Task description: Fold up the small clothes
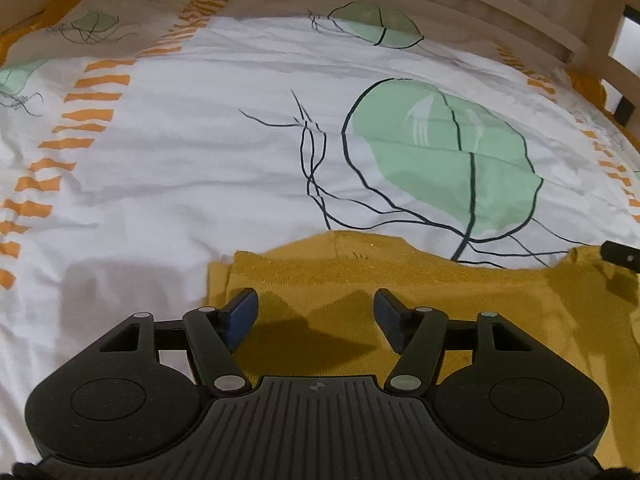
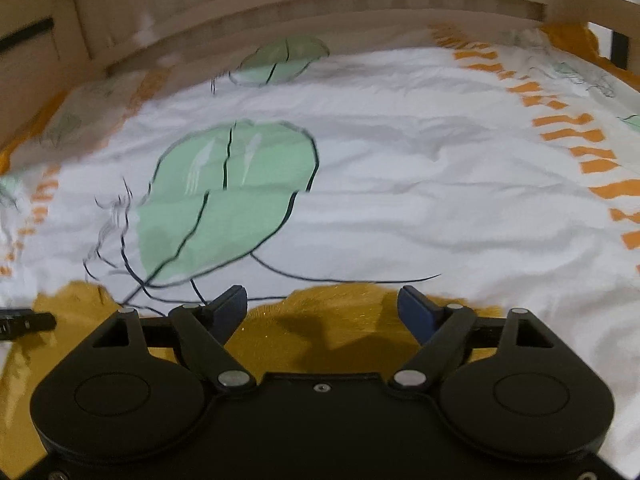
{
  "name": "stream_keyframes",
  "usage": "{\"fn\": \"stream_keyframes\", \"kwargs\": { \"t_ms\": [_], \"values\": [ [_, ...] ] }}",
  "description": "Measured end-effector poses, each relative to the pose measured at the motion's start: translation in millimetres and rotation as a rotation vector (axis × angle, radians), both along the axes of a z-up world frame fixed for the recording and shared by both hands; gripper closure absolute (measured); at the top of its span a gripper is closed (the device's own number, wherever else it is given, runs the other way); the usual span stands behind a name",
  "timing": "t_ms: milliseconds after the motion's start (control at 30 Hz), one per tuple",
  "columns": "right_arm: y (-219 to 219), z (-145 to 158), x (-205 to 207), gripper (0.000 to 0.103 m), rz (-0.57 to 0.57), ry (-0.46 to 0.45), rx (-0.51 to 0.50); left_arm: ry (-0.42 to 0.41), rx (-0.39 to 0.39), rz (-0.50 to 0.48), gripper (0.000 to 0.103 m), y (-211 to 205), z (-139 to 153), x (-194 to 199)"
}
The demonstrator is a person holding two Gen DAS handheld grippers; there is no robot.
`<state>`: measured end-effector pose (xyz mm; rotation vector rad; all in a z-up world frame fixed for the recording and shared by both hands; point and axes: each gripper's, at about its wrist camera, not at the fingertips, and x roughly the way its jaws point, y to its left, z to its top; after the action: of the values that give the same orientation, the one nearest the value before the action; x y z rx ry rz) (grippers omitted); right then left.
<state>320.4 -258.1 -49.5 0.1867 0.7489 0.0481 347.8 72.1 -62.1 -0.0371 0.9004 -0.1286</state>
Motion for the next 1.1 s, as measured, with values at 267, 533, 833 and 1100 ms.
{"fn": "stream_keyframes", "kwargs": {
  "t_ms": [267, 533, 833, 1100],
  "values": [
    [-8, 13, -43, 0.017, 0.036, -0.020, -0.007, 0.008, 0.032, -0.008, 0.040, -14, 13, -33],
    [-17, 19, -85, 0.016, 0.053, -0.017, 0.068, 0.006, 0.029, -0.056, 0.038, -33, 26, -70],
    [-46, 18, -131, 0.005, 0.036, 0.011, 0.246, 0.002, -0.018, -0.096, 0.038, -60, 44, -122],
    [-69, -9, -142, 0.000, 0.005, 0.085, 0.427, -0.052, 0.058, -0.072, 0.038, -99, 51, -124]
  ]
}}
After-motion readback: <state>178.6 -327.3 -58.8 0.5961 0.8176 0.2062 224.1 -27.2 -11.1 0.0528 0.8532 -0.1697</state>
